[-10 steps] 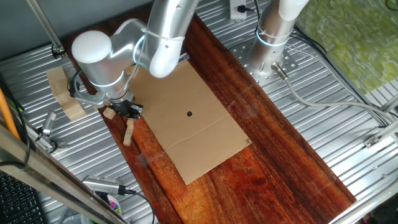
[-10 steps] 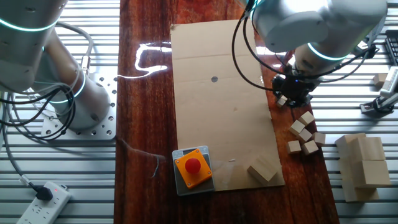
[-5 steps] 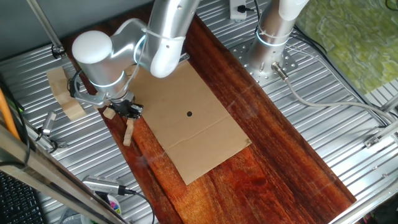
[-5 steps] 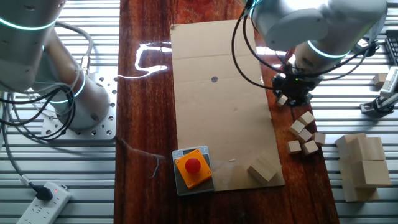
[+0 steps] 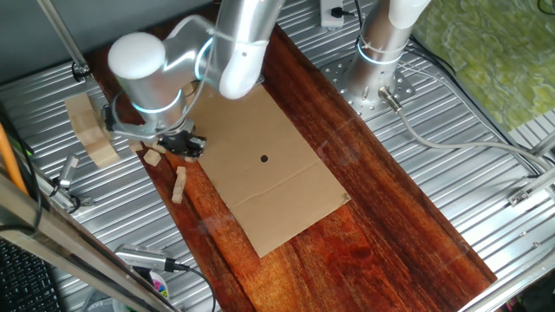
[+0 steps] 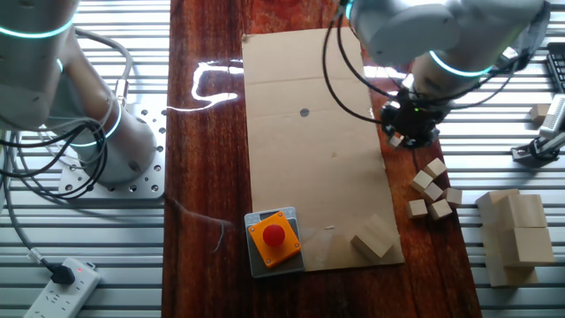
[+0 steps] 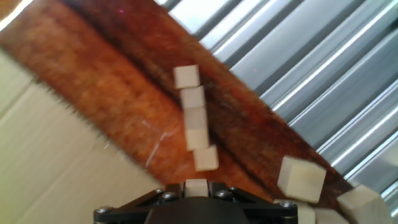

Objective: Stack the blocks into a pyramid shape

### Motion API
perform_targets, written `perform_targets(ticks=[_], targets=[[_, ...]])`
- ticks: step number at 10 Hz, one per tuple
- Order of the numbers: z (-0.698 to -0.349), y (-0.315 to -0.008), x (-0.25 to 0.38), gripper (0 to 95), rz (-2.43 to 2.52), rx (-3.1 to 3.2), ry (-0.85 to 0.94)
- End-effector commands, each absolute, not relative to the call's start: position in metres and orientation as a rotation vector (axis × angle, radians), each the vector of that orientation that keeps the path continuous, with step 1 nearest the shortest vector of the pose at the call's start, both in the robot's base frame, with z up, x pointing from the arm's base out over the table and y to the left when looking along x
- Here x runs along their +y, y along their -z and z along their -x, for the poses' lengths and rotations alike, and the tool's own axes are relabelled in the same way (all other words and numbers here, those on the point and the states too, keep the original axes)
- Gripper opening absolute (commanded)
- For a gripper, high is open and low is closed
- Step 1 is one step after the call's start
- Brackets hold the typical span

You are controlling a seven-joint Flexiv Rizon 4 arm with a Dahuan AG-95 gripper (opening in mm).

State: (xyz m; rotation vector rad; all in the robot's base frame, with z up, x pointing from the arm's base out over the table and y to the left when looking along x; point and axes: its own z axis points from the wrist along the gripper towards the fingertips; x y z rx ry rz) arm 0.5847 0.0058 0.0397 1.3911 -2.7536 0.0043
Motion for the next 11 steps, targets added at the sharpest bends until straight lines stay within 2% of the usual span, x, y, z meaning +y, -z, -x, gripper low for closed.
perform_targets(ticks=[1, 4, 7, 11], targets=[[-0.564, -0.056, 0.008, 0.0, -1.538, -2.676, 0.012], [-0.526, -0.062, 0.009, 0.0, -1.750, -2.589, 0.025], [-0.494, -0.053, 0.009, 0.0, -1.825, -2.579, 0.005], [-0.486, -0.044, 0.007, 0.0, -1.885, -2.543, -0.012]])
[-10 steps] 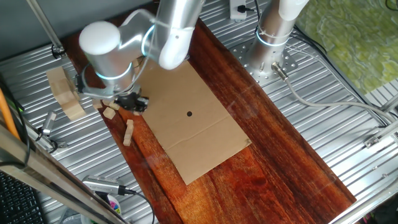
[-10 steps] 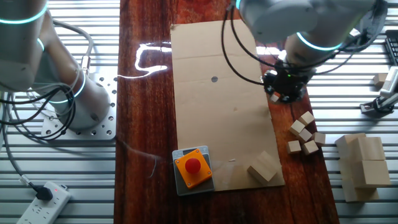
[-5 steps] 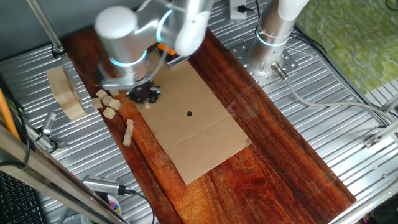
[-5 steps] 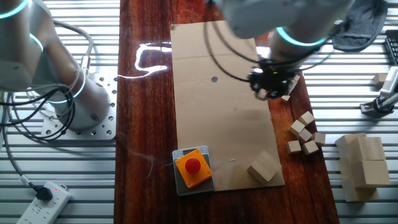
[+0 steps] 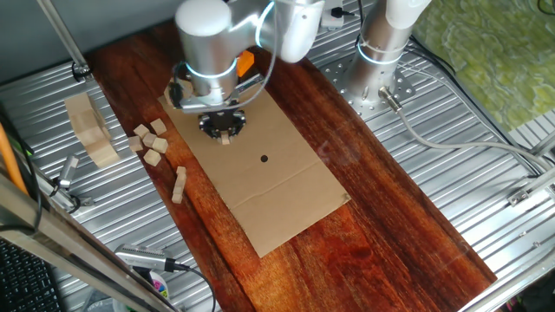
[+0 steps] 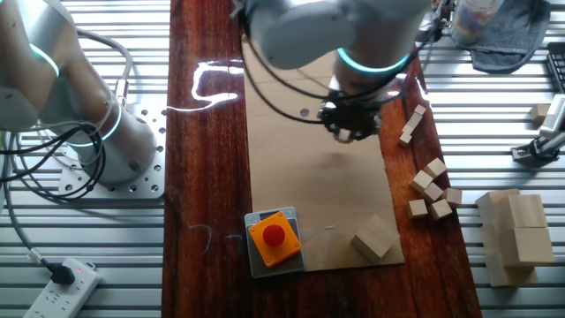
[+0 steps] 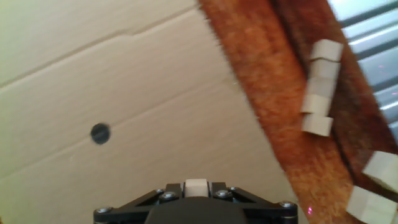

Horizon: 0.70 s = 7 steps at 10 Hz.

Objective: Stack the blocks into a pyramid shape

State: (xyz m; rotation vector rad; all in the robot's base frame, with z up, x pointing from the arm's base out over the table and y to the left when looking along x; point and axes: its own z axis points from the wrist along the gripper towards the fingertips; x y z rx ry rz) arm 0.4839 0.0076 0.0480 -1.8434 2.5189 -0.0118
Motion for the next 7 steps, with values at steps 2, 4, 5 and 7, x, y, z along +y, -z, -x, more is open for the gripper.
perform_targets(ticks=[2, 4, 5, 7], targets=[[-0.488, -0.032, 0.002, 0.0, 1.926, 2.438, 0.011], [-0.489, -0.025, 0.000, 0.0, 2.014, 2.370, 0.019], [-0.489, -0.023, -0.001, 0.0, 2.039, 2.348, 0.022], [-0.487, -0.025, -0.006, 0.0, 2.095, 2.302, 0.032]])
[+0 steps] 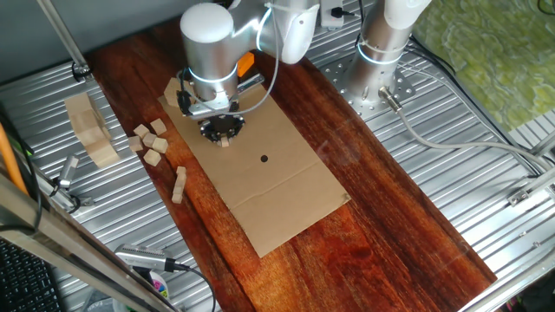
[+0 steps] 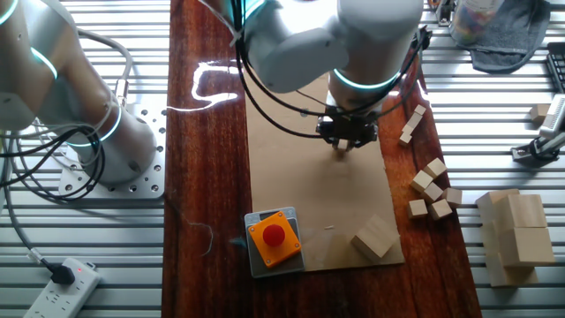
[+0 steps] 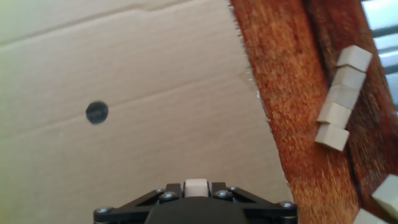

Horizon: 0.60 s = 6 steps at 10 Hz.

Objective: Stack the blocks into a pyramid shape

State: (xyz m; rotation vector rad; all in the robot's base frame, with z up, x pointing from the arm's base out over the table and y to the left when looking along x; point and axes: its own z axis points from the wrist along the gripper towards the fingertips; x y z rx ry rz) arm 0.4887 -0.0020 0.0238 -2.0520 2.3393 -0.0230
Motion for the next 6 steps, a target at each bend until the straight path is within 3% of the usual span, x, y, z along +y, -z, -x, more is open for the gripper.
perform_targets(ticks=[1, 6], targets=[[-0.485, -0.026, -0.009, 0.0, 2.120, 2.282, 0.041], [-0.481, -0.025, -0.020, 0.0, 2.142, 2.257, 0.065]])
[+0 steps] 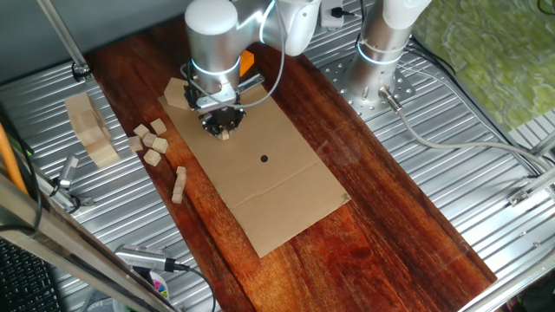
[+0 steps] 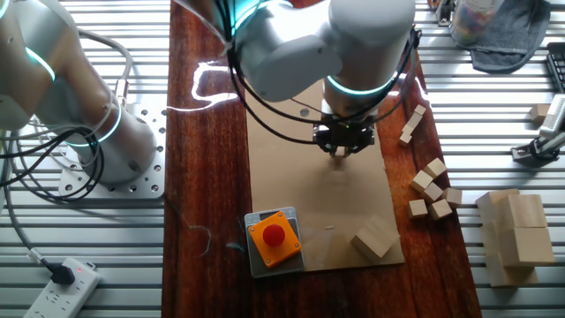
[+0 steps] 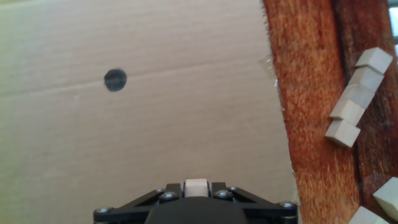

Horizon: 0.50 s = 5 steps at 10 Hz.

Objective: Stack the blocks into a pyramid shape

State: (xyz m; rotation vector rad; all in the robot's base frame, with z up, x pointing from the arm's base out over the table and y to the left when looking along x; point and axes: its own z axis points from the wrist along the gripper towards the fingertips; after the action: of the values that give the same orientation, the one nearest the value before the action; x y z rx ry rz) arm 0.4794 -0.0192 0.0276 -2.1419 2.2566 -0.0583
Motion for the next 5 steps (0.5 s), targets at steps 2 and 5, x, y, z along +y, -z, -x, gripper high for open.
perform_targets(ticks=[2, 5], targets=[[-0.4801, -0.0212, -0.0243, 0.0, 2.152, 2.243, 0.073], [-0.4797, -0.0199, -0.0258, 0.0, 2.159, 2.231, 0.079]])
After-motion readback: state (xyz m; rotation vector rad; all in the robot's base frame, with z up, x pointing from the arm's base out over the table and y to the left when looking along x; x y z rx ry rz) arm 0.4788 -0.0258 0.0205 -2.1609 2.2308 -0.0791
